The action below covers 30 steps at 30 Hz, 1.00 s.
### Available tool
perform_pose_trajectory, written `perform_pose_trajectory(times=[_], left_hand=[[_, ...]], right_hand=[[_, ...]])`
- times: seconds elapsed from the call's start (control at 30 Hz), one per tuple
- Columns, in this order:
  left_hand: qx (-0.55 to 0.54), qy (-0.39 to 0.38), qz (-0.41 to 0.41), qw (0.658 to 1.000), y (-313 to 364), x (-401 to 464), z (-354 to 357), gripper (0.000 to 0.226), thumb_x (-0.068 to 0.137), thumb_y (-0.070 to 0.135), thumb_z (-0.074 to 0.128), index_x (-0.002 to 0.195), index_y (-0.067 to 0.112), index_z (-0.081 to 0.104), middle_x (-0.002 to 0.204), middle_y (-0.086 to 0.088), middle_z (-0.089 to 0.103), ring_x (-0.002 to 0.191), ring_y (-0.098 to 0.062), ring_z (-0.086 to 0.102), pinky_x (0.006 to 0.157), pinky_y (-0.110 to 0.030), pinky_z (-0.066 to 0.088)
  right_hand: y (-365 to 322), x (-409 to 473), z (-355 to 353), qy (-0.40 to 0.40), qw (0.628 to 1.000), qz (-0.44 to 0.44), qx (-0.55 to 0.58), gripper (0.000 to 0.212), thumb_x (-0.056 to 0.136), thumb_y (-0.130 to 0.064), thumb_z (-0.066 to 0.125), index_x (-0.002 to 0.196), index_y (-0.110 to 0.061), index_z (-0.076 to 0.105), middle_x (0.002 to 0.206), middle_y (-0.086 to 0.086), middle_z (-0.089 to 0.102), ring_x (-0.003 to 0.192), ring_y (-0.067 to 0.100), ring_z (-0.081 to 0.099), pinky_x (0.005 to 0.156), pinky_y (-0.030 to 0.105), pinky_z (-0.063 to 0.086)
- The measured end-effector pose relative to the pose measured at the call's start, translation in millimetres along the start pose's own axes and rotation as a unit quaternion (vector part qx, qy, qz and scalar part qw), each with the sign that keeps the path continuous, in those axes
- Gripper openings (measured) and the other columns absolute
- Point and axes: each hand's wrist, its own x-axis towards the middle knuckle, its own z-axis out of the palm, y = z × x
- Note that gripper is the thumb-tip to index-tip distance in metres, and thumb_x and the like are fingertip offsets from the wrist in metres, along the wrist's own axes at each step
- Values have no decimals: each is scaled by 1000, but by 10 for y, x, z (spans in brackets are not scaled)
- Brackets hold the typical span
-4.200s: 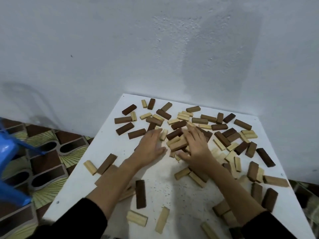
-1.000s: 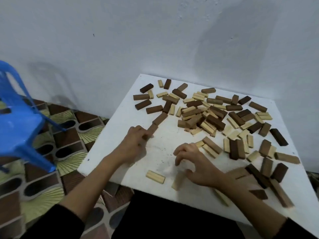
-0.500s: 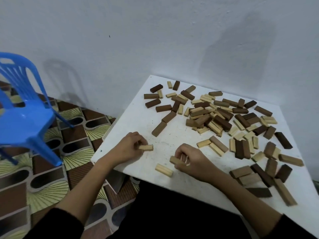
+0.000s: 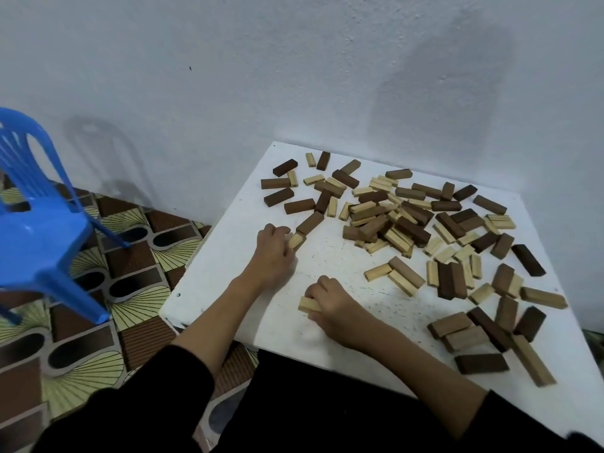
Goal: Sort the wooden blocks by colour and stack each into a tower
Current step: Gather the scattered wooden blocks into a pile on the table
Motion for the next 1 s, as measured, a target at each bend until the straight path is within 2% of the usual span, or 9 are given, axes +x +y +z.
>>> perform_pose_trajectory(times=[0.1, 0.17, 0.23, 0.4, 0.47, 0.7, 0.8, 0.87, 1.0], left_hand=[[41, 22, 3, 999, 45, 50, 107, 29, 91, 19, 51, 116, 4, 48, 119, -11, 44, 110, -27, 39, 91, -32, 36], [78, 26, -3, 997, 107, 72, 150, 32, 93, 28, 53, 114, 5, 47, 118, -12, 43, 107, -26, 41, 87, -37, 42], [127, 48, 14, 991, 123, 82, 204, 31, 96, 26, 51, 115, 3, 46, 119, -13, 44, 104, -25, 42, 78, -31, 40], [83, 118, 94, 985, 184, 161, 383, 21, 94, 19, 54, 101, -1, 50, 98, -19, 49, 84, -24, 40, 63, -36, 42], [29, 130, 105, 985, 381, 242, 459, 21, 95, 23, 53, 103, 4, 51, 101, -17, 49, 87, -23, 41, 67, -38, 44], [17, 73, 139, 987, 1090, 660, 568, 28, 100, 11, 39, 120, -7, 47, 128, -27, 41, 115, -37, 39, 94, -42, 35], [9, 45, 145, 988, 1171, 797, 650, 32, 100, 14, 38, 125, -7, 45, 132, -27, 39, 121, -39, 34, 99, -42, 30], [26, 22, 159, 987, 1122, 845, 721, 37, 101, 19, 39, 130, -4, 44, 136, -25, 39, 124, -38, 35, 103, -43, 31], [47, -25, 176, 983, 976, 845, 822, 45, 103, 24, 33, 142, 2, 33, 148, -17, 33, 138, -29, 24, 114, -34, 15]], right_hand=[[62, -6, -55, 26, 999, -14, -15, 27, 55, 0, 80, 73, 3, 60, 71, 15, 57, 61, 31, 54, 55, 32, 50], [104, -30, -142, -6, 1000, 14, -8, 24, 71, -1, 75, 88, 8, 61, 86, 20, 59, 79, 35, 54, 72, 37, 47], [216, -60, -204, -23, 998, 34, -37, 27, 89, -9, 60, 111, 5, 57, 108, 18, 54, 101, 30, 46, 85, 30, 32], [624, -82, -543, 31, 982, 175, 67, 23, 90, -19, 60, 110, -9, 57, 106, 4, 49, 101, 19, 43, 77, 25, 29], [831, -70, -725, 92, 968, 214, 93, 21, 89, -17, 62, 106, -7, 58, 100, 0, 46, 97, 19, 44, 72, 22, 25], [1293, 174, -967, 265, 906, 310, 114, 37, 90, -10, 60, 127, -5, 55, 121, 12, 49, 113, 23, 47, 89, 11, 26], [1412, 250, -858, 257, 920, 292, 52, 38, 89, -5, 59, 127, -5, 57, 117, 19, 54, 112, 33, 47, 94, 26, 32], [1471, 278, -783, 225, 931, 286, -10, 40, 93, -12, 53, 133, -8, 52, 131, 16, 52, 123, 35, 43, 103, 42, 32], [1515, 253, -681, 101, 949, 293, -64, 45, 103, -25, 29, 148, -19, 27, 157, -4, 18, 145, 14, 9, 116, 45, 1]])
